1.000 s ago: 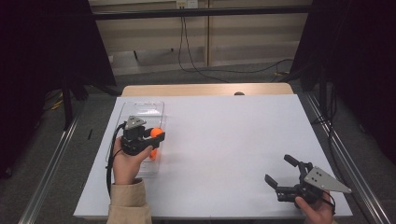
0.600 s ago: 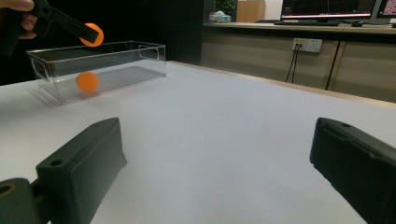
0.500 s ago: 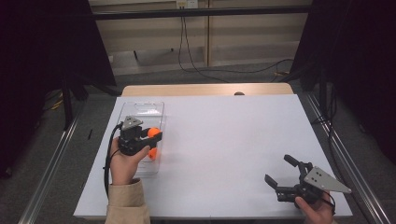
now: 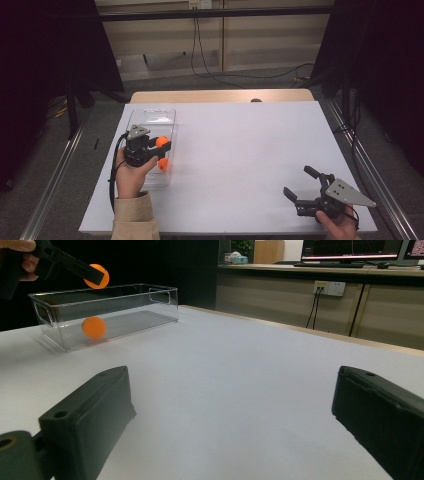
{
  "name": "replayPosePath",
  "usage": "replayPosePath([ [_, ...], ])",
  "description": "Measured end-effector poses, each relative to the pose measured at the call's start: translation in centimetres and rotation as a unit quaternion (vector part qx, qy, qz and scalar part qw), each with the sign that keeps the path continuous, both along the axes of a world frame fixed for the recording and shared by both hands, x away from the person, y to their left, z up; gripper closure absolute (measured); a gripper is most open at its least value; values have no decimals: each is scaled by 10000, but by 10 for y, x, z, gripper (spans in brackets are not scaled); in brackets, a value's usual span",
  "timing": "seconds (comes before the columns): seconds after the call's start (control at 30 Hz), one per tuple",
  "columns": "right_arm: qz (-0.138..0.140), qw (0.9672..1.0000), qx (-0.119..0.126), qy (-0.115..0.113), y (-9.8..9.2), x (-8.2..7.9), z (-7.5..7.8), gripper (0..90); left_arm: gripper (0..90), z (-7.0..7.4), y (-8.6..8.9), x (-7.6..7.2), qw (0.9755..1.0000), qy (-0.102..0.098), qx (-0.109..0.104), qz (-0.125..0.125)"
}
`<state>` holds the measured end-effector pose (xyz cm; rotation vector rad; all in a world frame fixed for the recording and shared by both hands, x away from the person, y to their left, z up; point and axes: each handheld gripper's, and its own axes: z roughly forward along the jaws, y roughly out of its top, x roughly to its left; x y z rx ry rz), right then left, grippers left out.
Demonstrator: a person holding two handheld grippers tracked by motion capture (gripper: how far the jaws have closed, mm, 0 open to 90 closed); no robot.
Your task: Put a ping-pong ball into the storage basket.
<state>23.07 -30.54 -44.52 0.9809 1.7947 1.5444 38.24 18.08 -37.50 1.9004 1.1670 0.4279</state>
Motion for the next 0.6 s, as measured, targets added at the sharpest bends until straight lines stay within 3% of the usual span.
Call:
replayPosePath([
  [0.6,8,10000,7,1,0,0,0,24,510,-1,7,0,10000,-12,5,87],
])
